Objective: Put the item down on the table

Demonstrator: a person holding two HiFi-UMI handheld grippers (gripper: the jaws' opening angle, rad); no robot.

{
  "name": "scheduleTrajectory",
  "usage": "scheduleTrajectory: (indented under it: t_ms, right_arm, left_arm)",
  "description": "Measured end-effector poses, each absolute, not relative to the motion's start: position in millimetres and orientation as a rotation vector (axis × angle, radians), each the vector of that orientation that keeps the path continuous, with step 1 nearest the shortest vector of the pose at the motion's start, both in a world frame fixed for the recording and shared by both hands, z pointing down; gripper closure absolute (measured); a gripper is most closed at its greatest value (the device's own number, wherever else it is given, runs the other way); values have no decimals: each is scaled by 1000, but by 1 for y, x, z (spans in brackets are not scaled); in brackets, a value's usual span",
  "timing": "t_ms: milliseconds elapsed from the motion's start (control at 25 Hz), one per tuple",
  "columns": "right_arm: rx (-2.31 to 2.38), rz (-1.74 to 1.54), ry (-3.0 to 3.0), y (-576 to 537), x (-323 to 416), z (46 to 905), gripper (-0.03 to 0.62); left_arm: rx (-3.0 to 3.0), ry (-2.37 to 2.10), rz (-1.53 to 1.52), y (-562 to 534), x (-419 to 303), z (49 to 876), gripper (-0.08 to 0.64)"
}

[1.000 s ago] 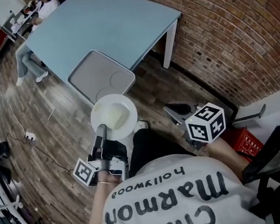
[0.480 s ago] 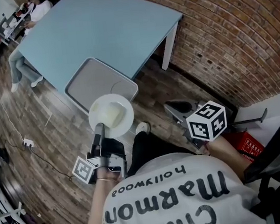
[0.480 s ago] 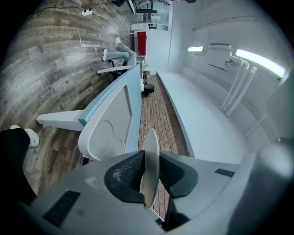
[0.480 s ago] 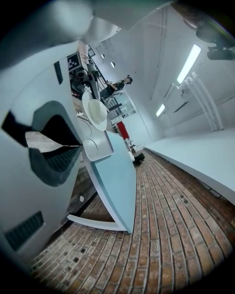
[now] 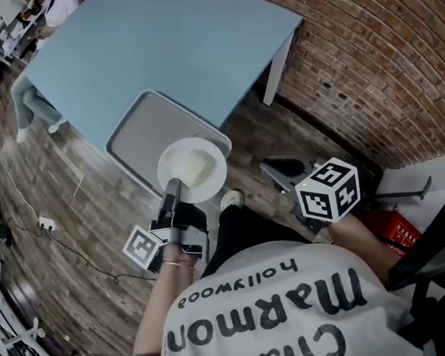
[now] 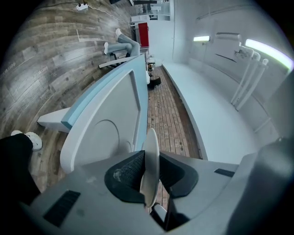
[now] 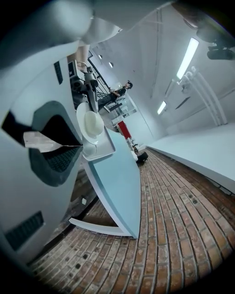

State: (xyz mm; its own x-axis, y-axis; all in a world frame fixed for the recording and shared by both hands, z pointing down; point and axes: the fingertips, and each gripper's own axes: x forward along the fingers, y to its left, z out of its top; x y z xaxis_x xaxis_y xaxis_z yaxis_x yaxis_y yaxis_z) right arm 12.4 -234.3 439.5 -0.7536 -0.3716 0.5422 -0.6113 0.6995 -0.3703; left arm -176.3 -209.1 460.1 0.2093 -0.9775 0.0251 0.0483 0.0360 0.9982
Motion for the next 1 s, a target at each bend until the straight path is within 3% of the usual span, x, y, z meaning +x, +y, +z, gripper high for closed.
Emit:
scheduleTrajectory:
  t_ms: [680, 1000]
  right_arm:
    - [783, 823, -2428, -250, 13, 460, 581]
    - [772, 836, -2424, -255, 10, 464, 581]
  left_arm:
    - [1226, -945, -1038, -258, -161, 487, 500]
    - [1258, -1079, -846, -268, -157, 491, 500]
